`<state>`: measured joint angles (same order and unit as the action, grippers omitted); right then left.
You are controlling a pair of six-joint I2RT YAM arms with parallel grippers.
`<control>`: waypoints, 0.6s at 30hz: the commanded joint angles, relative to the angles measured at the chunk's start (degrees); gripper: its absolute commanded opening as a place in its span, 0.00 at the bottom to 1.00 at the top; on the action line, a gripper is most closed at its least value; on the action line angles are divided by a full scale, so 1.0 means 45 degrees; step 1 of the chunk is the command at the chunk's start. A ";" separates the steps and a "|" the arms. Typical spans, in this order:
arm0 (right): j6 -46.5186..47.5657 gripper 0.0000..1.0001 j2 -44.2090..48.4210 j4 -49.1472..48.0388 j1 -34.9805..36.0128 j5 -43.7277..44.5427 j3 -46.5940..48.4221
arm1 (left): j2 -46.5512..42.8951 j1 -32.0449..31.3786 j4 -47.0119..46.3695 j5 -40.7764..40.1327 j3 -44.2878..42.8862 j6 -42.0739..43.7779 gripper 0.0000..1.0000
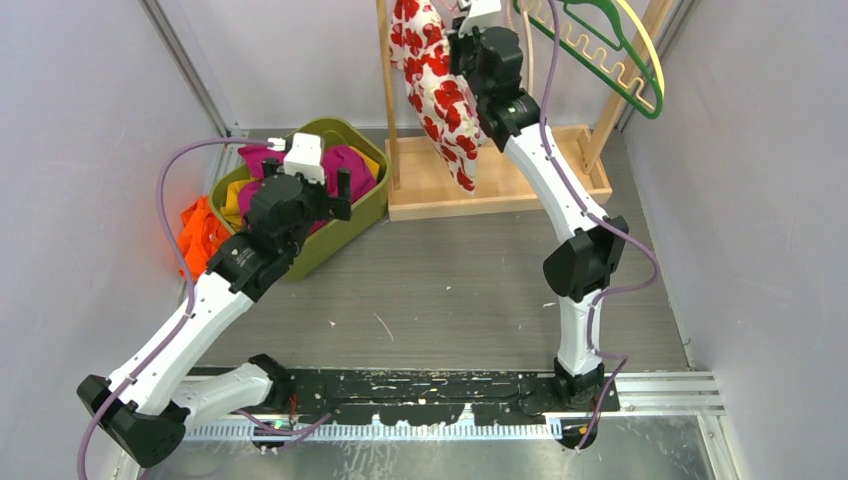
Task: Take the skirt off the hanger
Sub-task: Pick up the hanger from the clothesline.
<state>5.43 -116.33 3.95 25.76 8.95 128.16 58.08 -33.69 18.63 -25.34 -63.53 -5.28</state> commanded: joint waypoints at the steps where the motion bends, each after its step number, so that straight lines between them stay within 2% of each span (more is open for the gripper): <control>1: -0.0269 0.00 0.2191 -0.1531 0.0180 0.0120 0.0323 | -0.0529 0.0007 -0.0791 -0.0231 0.0058 0.0080 0.99; 10: -0.0401 0.00 0.3283 -0.0878 0.0483 -0.0339 0.0216 | -0.1063 0.0017 -0.0638 -0.0247 0.0170 -0.0079 0.99; 13: -0.0426 0.00 0.3973 -0.0877 0.0543 -0.0250 -0.1162 | -0.1230 0.0008 -0.0549 -0.0254 0.0307 -0.0216 0.99; 18: -0.0630 0.00 0.5761 -0.0990 0.0659 0.0182 -0.4796 | -0.1160 0.0012 -0.0343 -0.0019 0.0282 -0.0334 0.99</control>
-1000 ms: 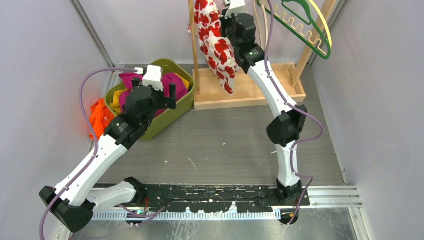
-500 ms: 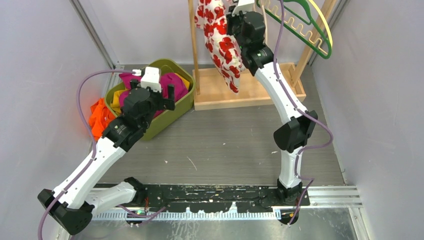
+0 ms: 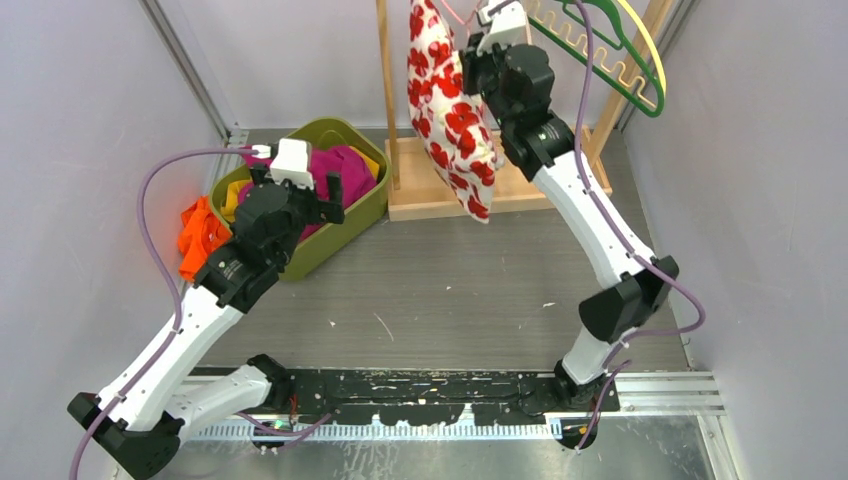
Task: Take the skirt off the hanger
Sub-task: Pick up the hanger from the clothesline.
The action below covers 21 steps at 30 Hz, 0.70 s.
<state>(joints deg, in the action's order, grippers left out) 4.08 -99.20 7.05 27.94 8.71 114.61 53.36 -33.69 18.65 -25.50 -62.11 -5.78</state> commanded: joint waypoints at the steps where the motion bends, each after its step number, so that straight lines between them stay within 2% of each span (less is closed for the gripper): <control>1: -0.0408 0.00 0.2369 -0.1666 0.0235 0.0430 -0.2518 | -0.0070 0.0005 -0.0302 0.0121 -0.0072 -0.0276 0.99; 6: -0.0589 0.00 0.4451 -0.0891 0.1047 0.0980 -0.5026 | 0.0148 0.0016 -0.0693 0.1220 -0.0026 -0.0775 0.99; 10: -0.0816 0.01 0.5802 0.0358 0.2162 0.1023 -0.5677 | 0.0507 0.0017 -0.1541 0.2475 0.0149 -0.1288 0.99; 14: -0.0706 0.01 0.7191 0.1264 0.3023 0.0950 -0.6141 | 0.0871 0.0007 -0.2424 0.2893 0.0032 -0.1351 0.99; 21: -0.0709 0.01 0.8799 0.2875 0.3234 0.1111 -0.6543 | 0.1055 0.0007 -0.4559 0.3113 -0.0022 -0.1223 0.99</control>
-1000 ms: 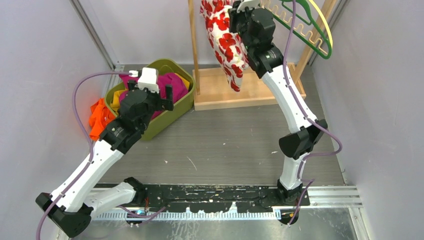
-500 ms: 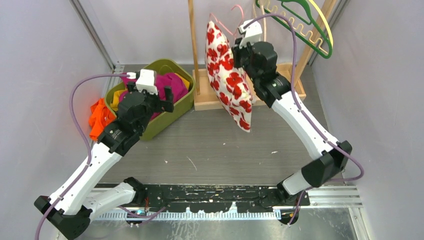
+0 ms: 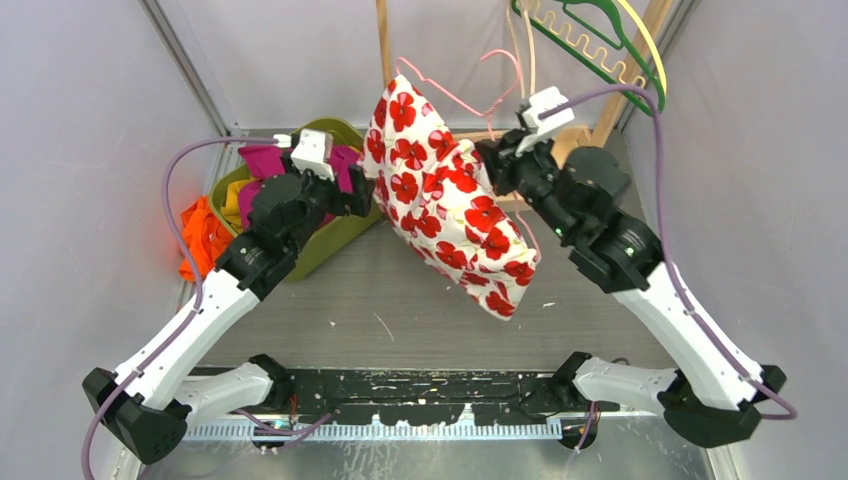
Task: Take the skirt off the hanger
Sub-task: Pick up the hanger from the clothesline, then remove the skirt from the hanger.
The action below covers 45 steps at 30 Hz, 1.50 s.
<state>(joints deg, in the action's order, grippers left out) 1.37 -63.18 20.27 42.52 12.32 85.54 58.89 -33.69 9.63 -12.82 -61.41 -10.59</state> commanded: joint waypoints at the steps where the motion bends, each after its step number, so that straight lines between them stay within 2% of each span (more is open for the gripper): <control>1: -0.0140 0.01 0.0946 0.0013 -0.0015 0.0259 -0.0166 | -0.0248 0.0007 -0.2955 0.0274 -0.0086 -0.0209 0.99; 6: -0.0373 0.01 0.1206 0.0272 -0.0022 -0.0270 -0.0142 | -0.0642 0.0200 -0.5249 0.0379 0.0553 -0.0984 0.99; 11: -0.0506 0.01 0.1241 0.0491 -0.0012 -0.0656 0.0016 | -0.0125 0.0475 -0.6310 0.2047 0.0009 -0.2073 1.00; 23: -0.0771 0.01 0.1572 0.1237 -0.0016 -0.1677 0.0649 | 0.1789 0.1053 -0.6908 0.3691 -0.0813 -0.3178 0.99; 31: -0.0838 0.01 0.1829 0.1653 -0.0014 -0.1634 0.1065 | 0.2286 0.1481 -0.7179 0.4324 -0.0920 -0.3510 0.99; 36: -0.0874 0.01 0.1853 0.1785 -0.0004 -0.1559 0.1201 | 0.2683 0.1772 -0.7788 0.4857 -0.0771 -0.4388 0.99; 45: -0.1050 0.01 0.1820 0.1940 -0.0004 -0.1719 0.1365 | 0.4491 0.1779 -1.0160 0.7638 -0.1506 -0.6194 1.00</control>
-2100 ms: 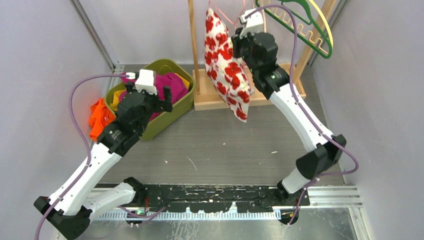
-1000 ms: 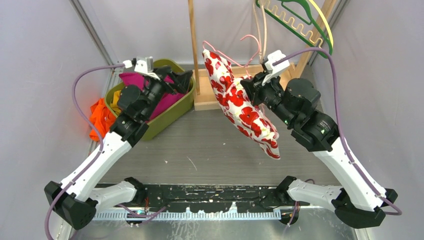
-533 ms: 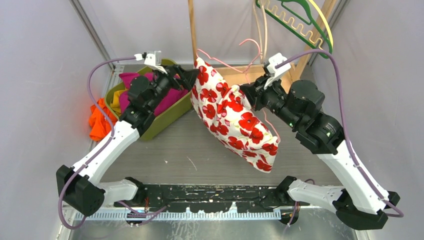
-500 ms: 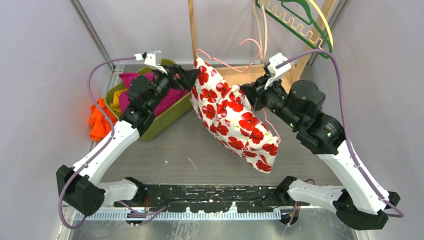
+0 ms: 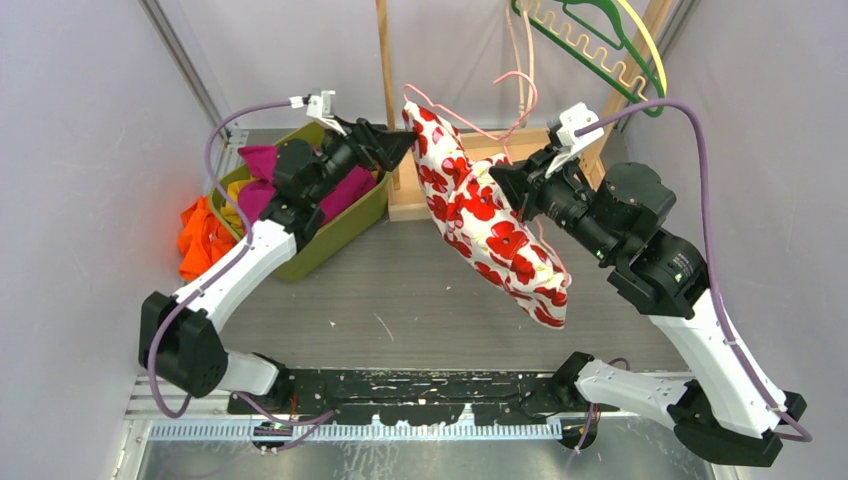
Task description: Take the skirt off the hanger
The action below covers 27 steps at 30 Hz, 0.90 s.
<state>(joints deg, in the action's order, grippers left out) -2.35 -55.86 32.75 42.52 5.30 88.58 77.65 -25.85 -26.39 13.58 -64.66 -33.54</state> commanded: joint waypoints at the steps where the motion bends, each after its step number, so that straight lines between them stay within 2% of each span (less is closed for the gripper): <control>1: -0.0216 0.01 0.0187 -0.0833 -0.0010 -0.0179 0.0705 | 0.0384 0.0040 -0.2406 0.2141 -0.0818 -0.1218 0.99; 11: -0.0005 0.01 0.0072 -0.0793 -0.0016 -0.0084 0.0825 | 0.0227 0.0040 -0.3751 0.4251 -0.0674 -0.1901 1.00; 16: -0.0024 0.01 0.0010 -0.0869 -0.0014 -0.0123 0.0844 | 0.0105 0.0053 -0.3201 0.4359 -0.0533 -0.1600 0.93; 20: 0.0041 0.01 -0.0022 -0.0853 -0.0006 0.0040 0.0810 | -0.0056 0.0035 -0.2907 0.4650 -0.0398 -0.1564 0.77; 25: 0.0111 0.01 -0.0223 -0.1062 -0.0013 0.0112 0.0682 | -0.0700 0.0053 -0.1808 0.4716 -0.0070 -0.1055 0.70; 27: 0.0112 0.01 -0.0272 -0.1237 -0.0013 0.0111 0.0573 | -0.0914 0.0048 -0.1470 0.4665 0.0034 -0.0879 0.54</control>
<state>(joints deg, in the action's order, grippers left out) -2.24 -57.01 34.24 42.52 5.28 89.58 77.80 -25.85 -34.72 33.30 -64.90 -40.12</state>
